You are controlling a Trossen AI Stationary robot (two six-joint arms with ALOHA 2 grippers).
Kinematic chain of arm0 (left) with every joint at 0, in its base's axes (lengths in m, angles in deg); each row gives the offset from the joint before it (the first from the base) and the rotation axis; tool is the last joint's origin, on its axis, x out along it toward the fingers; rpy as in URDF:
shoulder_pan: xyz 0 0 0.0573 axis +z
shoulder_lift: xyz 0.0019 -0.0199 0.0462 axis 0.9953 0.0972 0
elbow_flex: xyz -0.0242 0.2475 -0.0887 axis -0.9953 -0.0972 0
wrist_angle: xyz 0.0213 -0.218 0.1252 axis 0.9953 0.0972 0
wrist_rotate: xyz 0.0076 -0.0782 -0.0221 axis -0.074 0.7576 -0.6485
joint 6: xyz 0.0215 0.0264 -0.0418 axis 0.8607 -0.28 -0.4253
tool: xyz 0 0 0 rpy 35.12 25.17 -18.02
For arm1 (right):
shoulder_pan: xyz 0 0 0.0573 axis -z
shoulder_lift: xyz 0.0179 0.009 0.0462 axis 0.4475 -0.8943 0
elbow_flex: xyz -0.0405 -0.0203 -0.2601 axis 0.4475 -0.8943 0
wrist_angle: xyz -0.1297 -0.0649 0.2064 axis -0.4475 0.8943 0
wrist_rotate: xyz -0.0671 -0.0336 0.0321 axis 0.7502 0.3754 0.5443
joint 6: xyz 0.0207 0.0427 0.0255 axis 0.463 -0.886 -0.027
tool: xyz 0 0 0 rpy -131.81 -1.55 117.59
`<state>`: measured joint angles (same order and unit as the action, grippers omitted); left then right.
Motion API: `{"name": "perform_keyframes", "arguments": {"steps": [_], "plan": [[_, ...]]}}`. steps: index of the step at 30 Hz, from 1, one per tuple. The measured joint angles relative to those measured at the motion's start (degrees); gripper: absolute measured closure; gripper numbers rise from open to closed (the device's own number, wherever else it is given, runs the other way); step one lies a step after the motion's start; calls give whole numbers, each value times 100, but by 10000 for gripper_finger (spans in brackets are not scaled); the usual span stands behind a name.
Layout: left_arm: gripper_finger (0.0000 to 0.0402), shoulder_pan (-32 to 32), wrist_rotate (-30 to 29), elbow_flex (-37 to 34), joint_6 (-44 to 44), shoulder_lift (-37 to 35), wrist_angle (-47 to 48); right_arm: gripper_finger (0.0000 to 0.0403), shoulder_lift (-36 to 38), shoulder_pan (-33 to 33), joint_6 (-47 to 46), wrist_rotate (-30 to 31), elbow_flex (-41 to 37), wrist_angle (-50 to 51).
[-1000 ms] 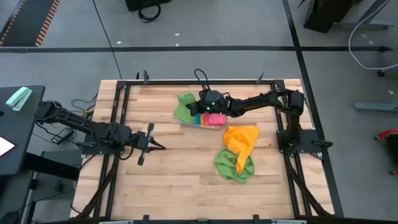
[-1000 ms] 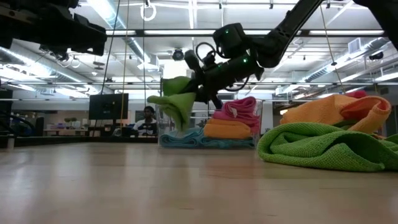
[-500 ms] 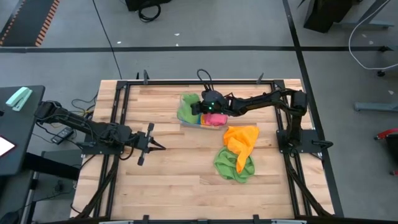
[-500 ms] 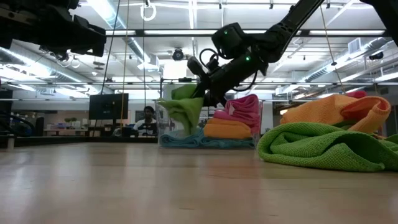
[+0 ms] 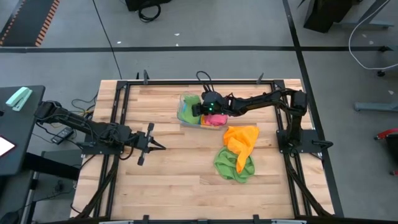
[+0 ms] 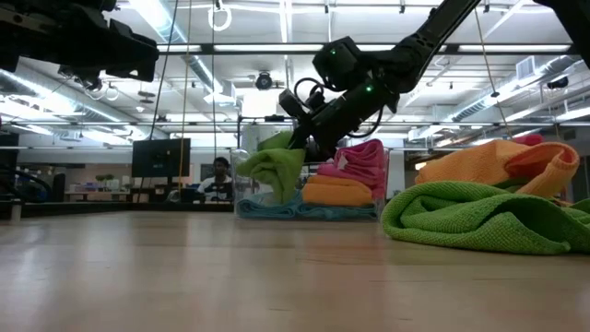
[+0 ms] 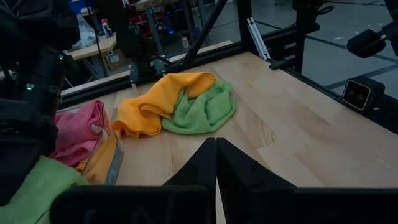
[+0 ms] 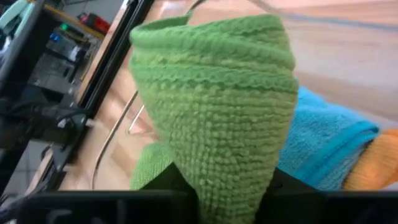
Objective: Fold microfiber towels
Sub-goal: Put the folded green microfiber cloth into the transparent bin
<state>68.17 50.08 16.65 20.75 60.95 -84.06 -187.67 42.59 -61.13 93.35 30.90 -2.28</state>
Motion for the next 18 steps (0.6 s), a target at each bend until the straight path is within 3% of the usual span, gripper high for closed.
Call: {"name": "perform_keyframes", "arguments": {"steps": [8, 14, 18], "plan": [[382, 0, 0, 0, 76, 0, -51, 249, -2, 205, 234, -899, 0, 22], [382, 0, 0, 0, 106, 0, -67, 193, -11, 311, 280, -870, 75, 210], [392, 0, 0, 0, 151, 0, -67, 171, -13, 311, 417, -765, 483, 957]]}}
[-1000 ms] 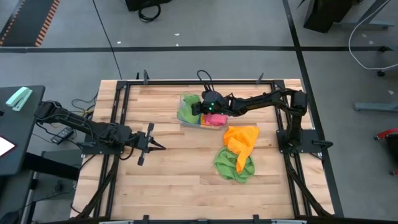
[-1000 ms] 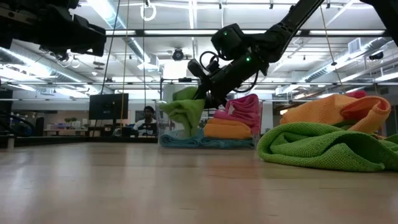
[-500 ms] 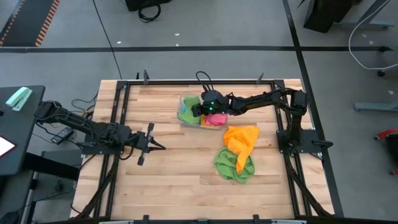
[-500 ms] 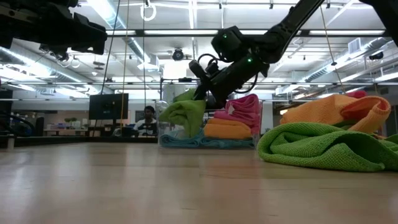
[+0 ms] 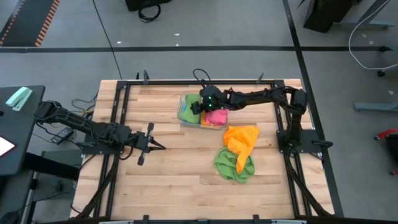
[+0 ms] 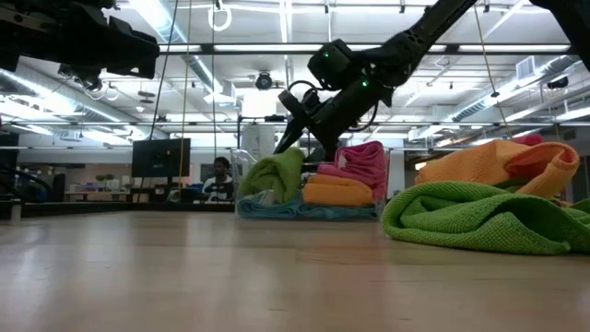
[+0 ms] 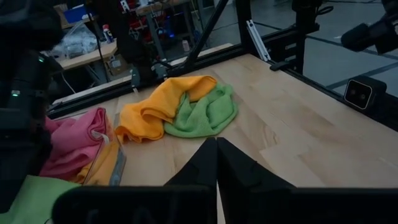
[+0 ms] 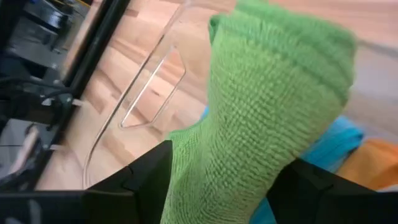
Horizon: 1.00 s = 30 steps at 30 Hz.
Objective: Fold microfiber towels
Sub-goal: Put the folded green microfiber cloth into the transparent bin
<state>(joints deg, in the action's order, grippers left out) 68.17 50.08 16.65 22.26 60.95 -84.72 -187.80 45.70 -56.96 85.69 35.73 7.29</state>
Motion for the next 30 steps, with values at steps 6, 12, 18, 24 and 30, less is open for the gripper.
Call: {"name": "perform_keyframes", "arguments": {"steps": [6, 12, 18, 24, 30], "plan": [[380, 0, 0, 0, 61, 0, 0, 162, 0, -63, 271, 282, 681, 959], [370, 0, 0, 2, -53, 0, 25, 162, 0, -66, 559, 387, 1523, 2472], [385, 0, 0, 4, -77, 0, 109, 162, 0, -341, 1949, 609, 2210, 3080], [389, 0, 0, 4, 10, 0, 4, 162, 4, -889, 3723, 1174, 1900, 2315], [376, 0, 0, 4, 103, 2, -131, 174, 0, -793, 5037, 1138, 1059, 820]]}}
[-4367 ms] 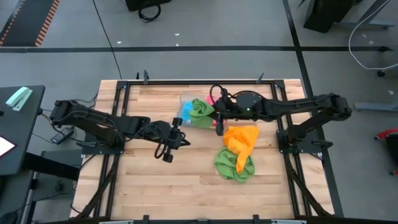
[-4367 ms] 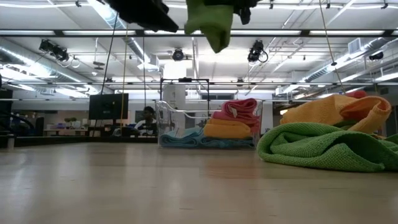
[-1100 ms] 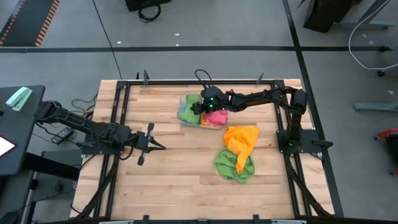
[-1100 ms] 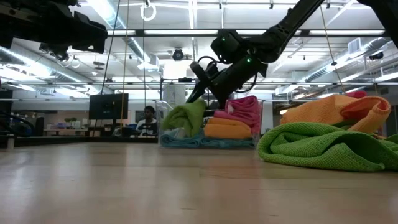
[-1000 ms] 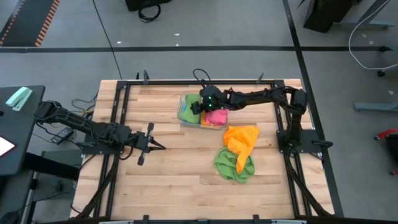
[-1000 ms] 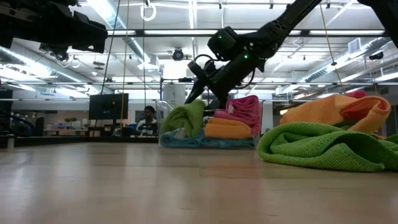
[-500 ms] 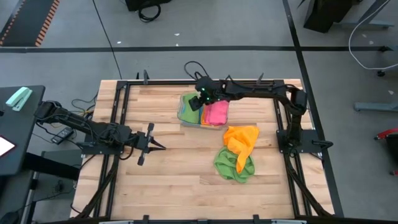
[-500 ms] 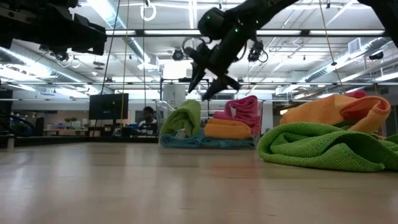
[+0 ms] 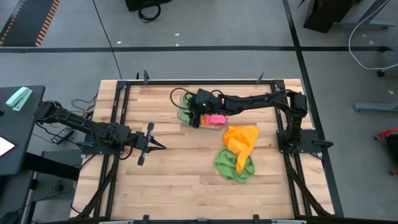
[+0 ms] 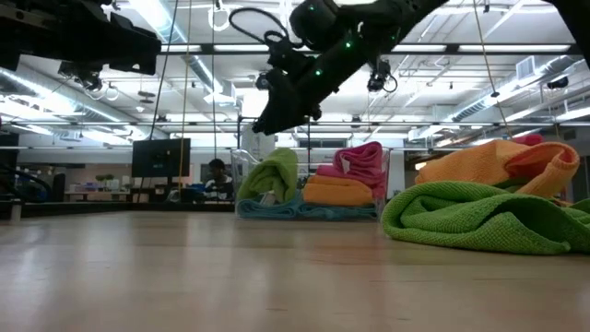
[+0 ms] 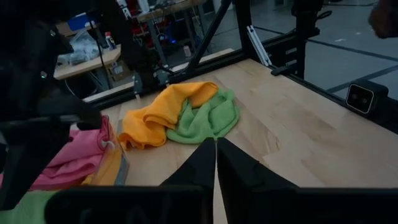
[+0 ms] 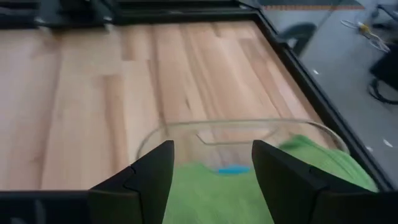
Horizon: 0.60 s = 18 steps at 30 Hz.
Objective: Fold microfiber towels
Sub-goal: Put the folded green microfiber cloth into the transparent bin
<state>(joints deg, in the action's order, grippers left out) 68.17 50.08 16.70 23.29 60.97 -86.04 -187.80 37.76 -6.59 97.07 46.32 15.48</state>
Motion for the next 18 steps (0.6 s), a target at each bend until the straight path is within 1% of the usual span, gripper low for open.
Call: {"name": "perform_keyframes", "arguments": {"steps": [2, 5, 8, 10, 14, 18], "plan": [[376, 0, 0, 0, 2, 0, 5, 180, 1, 128, 150, -276, -168, -375], [381, 0, -1, 0, 72, 0, 9, 186, 0, 438, 344, -637, -296, -603], [388, 0, -1, 0, 154, 0, 29, 191, -35, 641, 471, -1038, -296, -703], [390, 6, 0, 0, 178, 0, 32, 193, -121, 651, 448, -1239, -306, -538], [385, 7, 0, 0, 274, 0, 72, 194, -460, 651, 321, -1289, -312, -368], [374, 7, 0, 0, 173, 0, 126, 194, -862, 664, -30, -1230, -309, -126]]}}
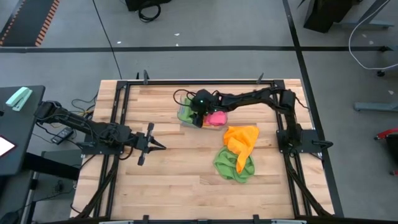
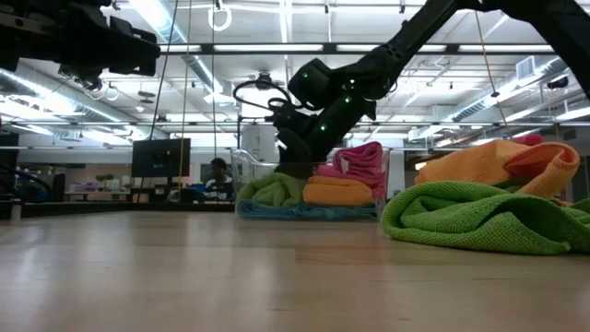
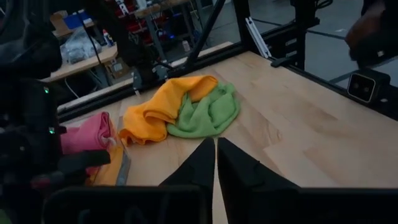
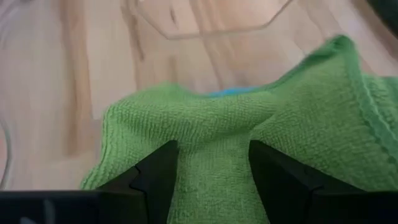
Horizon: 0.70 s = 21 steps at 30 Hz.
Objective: Fold microfiber towels
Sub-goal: Put the folded green microfiber cloth into the transparent bin
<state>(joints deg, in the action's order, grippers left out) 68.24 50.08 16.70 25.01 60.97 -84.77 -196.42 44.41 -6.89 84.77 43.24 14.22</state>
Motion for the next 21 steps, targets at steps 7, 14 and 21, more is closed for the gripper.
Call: {"name": "perform_keyframes", "arguments": {"steps": [7, 14, 21], "plan": [[382, 0, 0, 0, -70, 0, 115, 195, 4, 42, -343, 113, 9, 88], [386, -3, 0, 0, -181, 0, 158, 195, 823, -38, -117, 517, 10, 107], [376, -9, 0, 0, -229, 0, 151, 195, 815, -40, 87, 867, 7, 46]]}}
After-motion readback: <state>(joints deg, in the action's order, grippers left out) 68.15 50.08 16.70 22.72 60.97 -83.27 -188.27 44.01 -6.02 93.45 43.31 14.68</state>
